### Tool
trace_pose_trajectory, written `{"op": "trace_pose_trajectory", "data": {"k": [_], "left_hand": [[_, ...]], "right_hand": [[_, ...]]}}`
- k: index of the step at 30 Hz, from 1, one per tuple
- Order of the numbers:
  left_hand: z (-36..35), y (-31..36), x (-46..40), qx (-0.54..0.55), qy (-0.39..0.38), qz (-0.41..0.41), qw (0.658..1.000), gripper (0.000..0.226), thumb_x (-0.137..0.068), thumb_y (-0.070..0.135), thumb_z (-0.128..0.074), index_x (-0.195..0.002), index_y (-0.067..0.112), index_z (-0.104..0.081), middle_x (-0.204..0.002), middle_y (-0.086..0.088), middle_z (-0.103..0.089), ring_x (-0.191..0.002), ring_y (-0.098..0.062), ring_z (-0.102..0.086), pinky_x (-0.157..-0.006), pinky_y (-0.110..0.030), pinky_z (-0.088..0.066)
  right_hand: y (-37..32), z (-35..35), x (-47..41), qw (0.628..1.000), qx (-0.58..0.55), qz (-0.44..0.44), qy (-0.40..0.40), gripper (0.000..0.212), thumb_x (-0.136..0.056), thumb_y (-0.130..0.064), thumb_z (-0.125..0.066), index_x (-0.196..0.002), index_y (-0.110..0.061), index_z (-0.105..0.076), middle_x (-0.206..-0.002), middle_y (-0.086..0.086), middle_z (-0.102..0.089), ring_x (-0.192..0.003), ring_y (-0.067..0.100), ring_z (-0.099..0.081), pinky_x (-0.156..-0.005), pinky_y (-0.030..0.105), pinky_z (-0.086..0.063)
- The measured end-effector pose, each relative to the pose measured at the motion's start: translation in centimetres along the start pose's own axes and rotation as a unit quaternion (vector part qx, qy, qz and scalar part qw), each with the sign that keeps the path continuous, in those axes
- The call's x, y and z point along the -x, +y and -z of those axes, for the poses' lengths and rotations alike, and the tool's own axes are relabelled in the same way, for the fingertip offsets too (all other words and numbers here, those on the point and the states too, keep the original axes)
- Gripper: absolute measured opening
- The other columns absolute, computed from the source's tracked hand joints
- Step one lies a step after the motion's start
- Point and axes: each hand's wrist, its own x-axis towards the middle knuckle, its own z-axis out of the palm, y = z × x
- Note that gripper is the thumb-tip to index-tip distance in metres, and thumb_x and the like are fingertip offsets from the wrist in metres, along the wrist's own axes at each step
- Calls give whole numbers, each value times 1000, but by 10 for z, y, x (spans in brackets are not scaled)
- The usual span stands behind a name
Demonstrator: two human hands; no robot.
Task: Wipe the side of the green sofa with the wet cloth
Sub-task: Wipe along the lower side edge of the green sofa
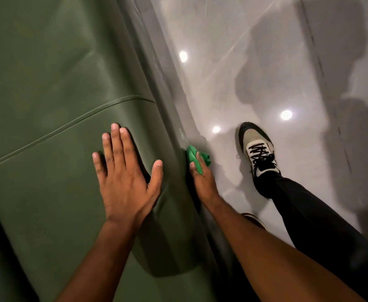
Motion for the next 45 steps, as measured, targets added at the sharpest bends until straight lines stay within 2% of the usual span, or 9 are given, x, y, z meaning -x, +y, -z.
{"op": "trace_pose_trajectory", "data": {"k": [8, 11, 17, 22, 29, 36, 39, 42, 45], "left_hand": [[26, -4, -48, 4, -9, -20, 1000, 89, -96, 62, -29, -162, 13, 3, -171, -4, 7, -158, -24, 7, -127, -52, -5], [27, -5, -62, 8, -3, -22, 1000, 92, -93, 62, -34, -162, 13, 2, -172, -5, 5, -158, -26, 5, -127, -52, -5], [33, -15, -79, -17, -1, -58, 998, 100, -88, 68, -37, -162, 14, 2, -171, -4, 6, -158, -25, 5, -126, -49, 0], [31, -5, -93, 82, 6, -40, 996, 80, -100, 42, -39, -162, 11, -1, -171, -6, 6, -157, -27, 10, -125, -57, 3], [43, 1, -135, 108, 45, -16, 993, 69, -104, 32, -36, -162, 8, -8, -171, -9, 0, -158, -30, 4, -125, -57, -1], [40, -3, -160, 100, 69, -22, 992, 69, -104, 34, -36, -162, 8, -9, -171, -8, -3, -158, -29, 3, -125, -52, 3], [41, -5, -162, 99, 68, -32, 992, 69, -104, 33, -37, -162, 7, -8, -171, -9, -3, -158, -29, 4, -125, -52, 4], [44, -6, -164, 96, 62, -39, 993, 70, -103, 34, -37, -162, 8, -9, -171, -7, -3, -158, -28, 3, -126, -51, 2], [48, -11, -168, 84, 64, -46, 993, 71, -102, 36, -38, -162, 8, -10, -171, -7, -4, -158, -27, 1, -127, -50, -2]], "right_hand": [[-48, -1, 0, 987, 31, 122, -104, 53, -97, -28, -52, -147, -29, -34, -162, -4, -21, -148, 9, -15, -122, 29, -16], [-60, -6, -32, 982, 67, 156, -85, 52, -99, -24, -49, -148, -15, -33, -159, 5, -29, -148, 15, -22, -122, 28, -17], [-43, 6, -71, 994, 93, 38, -41, 52, -98, -32, -49, -147, -22, -36, -154, 9, -39, -142, 25, -37, -115, 28, -27], [-23, 10, -39, 994, 89, -49, -30, 50, -100, -37, -41, -149, -37, -28, -154, 12, -38, -135, 34, -44, -112, 46, -38], [-75, -7, -27, 993, 31, 87, -74, 53, -101, -26, -43, -151, -21, -27, -162, -4, -20, -149, 10, -16, -120, 23, -12], [-76, -27, -102, 994, 43, 73, -63, 72, -90, -65, -35, -152, -32, -19, -164, -8, -16, -150, 7, -12, -125, 38, -9], [-67, -22, -100, 996, 43, 54, -56, 64, -94, -60, -33, -151, -33, -23, -163, -8, -20, -149, 8, -16, -125, 40, -11], [-69, -22, -82, 999, 23, 37, -29, 52, -102, -40, -35, -151, -27, -26, -161, -4, -25, -148, 13, -21, -124, 34, -13], [-79, -29, -71, 996, 5, 87, -25, 49, -102, -25, -39, -150, -21, -29, -161, -2, -26, -148, 10, -22, -124, 32, -13]]}}
